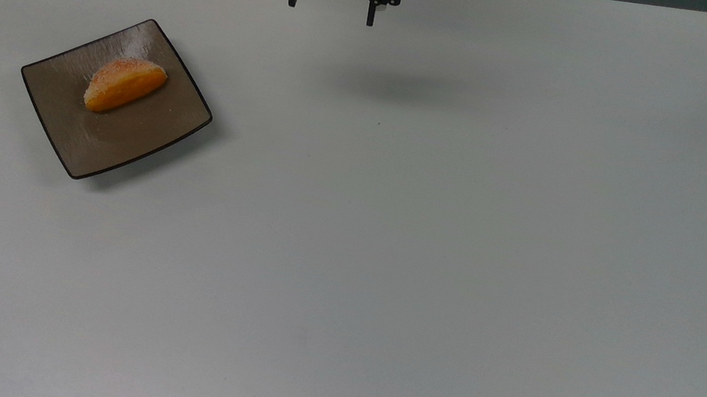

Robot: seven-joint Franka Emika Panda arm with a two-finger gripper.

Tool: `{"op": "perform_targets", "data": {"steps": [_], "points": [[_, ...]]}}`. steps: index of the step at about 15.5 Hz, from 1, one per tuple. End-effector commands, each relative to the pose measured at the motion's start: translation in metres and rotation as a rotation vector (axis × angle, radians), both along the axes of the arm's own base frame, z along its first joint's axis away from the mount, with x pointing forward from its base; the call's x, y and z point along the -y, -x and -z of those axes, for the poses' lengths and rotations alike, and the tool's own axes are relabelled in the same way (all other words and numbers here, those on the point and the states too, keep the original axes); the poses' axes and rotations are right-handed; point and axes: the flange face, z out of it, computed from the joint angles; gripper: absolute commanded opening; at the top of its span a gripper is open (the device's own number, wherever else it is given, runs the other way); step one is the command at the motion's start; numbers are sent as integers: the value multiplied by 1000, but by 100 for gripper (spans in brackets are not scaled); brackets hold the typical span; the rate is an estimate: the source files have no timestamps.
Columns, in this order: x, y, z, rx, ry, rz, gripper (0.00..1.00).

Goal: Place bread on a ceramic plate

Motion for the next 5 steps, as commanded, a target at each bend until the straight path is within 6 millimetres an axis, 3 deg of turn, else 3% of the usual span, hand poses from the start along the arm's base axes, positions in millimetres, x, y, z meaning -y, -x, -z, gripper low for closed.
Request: {"op": "perform_targets", "data": {"steps": [1, 5], "points": [[3, 0, 4, -9, -6, -15, 100], [5, 0, 3, -9, -3, -2, 100]]}}
